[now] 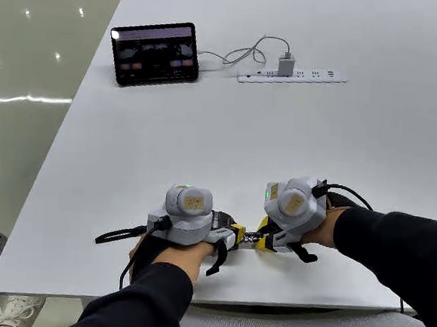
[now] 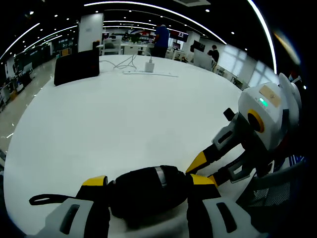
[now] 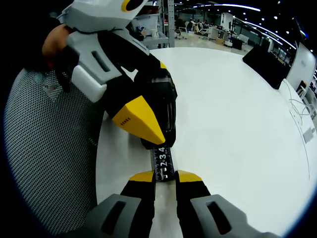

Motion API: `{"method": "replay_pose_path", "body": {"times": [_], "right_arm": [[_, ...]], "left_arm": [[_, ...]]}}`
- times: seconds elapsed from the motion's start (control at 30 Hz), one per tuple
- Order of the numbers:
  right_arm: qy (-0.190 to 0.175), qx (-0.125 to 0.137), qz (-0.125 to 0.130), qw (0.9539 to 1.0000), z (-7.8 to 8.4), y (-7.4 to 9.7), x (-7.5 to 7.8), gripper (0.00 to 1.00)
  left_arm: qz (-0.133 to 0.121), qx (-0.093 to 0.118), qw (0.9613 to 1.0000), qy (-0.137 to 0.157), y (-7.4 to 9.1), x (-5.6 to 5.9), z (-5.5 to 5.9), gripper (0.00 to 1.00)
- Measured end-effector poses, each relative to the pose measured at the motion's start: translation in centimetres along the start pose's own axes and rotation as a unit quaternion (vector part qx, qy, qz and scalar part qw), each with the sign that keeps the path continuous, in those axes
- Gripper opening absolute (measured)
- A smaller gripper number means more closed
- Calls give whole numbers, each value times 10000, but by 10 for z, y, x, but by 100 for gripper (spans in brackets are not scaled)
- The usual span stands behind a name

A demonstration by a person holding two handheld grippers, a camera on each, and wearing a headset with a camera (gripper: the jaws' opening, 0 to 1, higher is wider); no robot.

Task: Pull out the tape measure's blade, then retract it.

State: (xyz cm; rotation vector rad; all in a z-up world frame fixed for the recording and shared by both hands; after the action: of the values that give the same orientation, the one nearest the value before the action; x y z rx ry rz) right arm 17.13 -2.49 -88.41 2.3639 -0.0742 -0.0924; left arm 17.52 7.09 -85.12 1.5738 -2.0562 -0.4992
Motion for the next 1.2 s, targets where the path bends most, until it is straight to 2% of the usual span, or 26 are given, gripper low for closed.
{"method": "replay_pose_path", "body": {"times": [0.37,0.6,0.77,1.03,1.2], "right_arm": [[171,21,-24,9998,-2,-4,1,9],[113,-4,-6,9999,-5,-5,-1,10],[63,97,-16,9999,-4,-4,1,10],[-13,68,-23,10000,-5,-4,0,11],[-37,91,-5,10000,-5,-4,0,11]], "left_arm": [[7,15,10000,57,1,0,0,58],[35,21,9999,93,1,-1,0,58],[36,70,10000,15,1,0,0,59],[9,135,9999,-31,0,1,-1,61],[4,100,9997,-211,0,3,2,62]]}}
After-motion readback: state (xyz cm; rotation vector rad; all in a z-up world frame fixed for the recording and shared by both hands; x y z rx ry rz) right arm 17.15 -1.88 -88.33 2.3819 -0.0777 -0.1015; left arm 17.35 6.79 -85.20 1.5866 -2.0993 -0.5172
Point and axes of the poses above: the centre of the closed fingertips' face, and the gripper's own axes: y roughly backward along the fingers, x roughly to its right, z roughly out of its underside, the point moved 3 cm from there along y, roughly backward along the fingers, and after that the axes turned 12 degrees about x, right-handed, at the moved point
